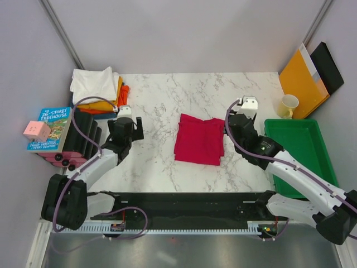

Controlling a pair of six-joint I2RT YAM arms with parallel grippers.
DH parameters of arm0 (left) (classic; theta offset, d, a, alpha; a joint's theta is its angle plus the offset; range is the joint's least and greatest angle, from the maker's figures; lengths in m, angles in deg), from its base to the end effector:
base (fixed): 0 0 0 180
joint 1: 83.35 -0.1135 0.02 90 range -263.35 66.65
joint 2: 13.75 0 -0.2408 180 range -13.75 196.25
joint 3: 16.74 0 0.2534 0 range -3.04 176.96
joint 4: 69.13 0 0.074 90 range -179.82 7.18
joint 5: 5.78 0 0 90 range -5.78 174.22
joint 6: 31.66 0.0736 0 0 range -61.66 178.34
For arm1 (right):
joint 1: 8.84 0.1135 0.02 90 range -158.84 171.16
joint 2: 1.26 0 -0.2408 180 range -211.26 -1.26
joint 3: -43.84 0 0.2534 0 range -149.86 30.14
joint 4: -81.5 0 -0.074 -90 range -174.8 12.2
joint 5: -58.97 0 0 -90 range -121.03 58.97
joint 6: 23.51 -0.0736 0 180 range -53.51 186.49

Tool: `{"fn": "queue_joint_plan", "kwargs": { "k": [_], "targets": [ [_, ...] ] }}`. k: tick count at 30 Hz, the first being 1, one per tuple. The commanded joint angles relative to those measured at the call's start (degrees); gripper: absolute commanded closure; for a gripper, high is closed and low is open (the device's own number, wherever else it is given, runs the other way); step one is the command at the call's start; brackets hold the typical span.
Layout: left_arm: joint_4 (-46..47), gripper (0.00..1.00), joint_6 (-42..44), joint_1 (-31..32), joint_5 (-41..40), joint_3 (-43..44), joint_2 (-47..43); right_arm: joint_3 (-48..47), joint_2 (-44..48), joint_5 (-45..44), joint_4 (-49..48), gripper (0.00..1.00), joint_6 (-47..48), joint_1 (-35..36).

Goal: Fold and stack the t-shirts
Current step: Fold the long partially folded tshirt into a neat square, then put the neatly folded tshirt into the corner of the board with the left arm

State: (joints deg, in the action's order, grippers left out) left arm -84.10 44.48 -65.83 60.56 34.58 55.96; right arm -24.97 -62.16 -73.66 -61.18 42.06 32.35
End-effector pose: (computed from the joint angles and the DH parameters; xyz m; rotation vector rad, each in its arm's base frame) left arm 0.2903 -0.0607 0.1817 -0.1688 2.0940 0.1167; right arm 0.2326 0.1373 0.2958 0.1510 1.9346 -0.0215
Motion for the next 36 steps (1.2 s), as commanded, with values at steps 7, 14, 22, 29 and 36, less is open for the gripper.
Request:
{"fn": "queue_joint_plan", "kwargs": {
  "k": [7, 14, 22, 29, 36],
  "targets": [
    [48.0, 0.00, 19.8, -4.2, 4.5, -14.1, 11.1, 6.5, 12.3, -1.9, -1.7, 0.33, 5.8, 1.5],
    [63.9, 0.03, 15.3, -10.4, 13.1, -24.0, 10.5, 16.2, 27.4, 0.3, -9.4, 0.14, 7.9, 1.4],
    [64.6, 0.00, 15.6, -11.5, 17.4, -24.0, 12.2, 19.1, 30.4, 0.4, -10.3, 0.02, 7.4, 1.4],
    [69.8, 0.01, 15.2, -11.0, 15.0, -26.4, 12.7, 17.2, 26.8, 1.1, -11.5, 0.02, 5.4, 1.4],
    [69.3, 0.00, 13.0, -11.1, 10.2, -25.9, 12.9, 19.3, 26.4, 2.4, -15.5, 0.02, 5.0, 1.4]
  ]
}}
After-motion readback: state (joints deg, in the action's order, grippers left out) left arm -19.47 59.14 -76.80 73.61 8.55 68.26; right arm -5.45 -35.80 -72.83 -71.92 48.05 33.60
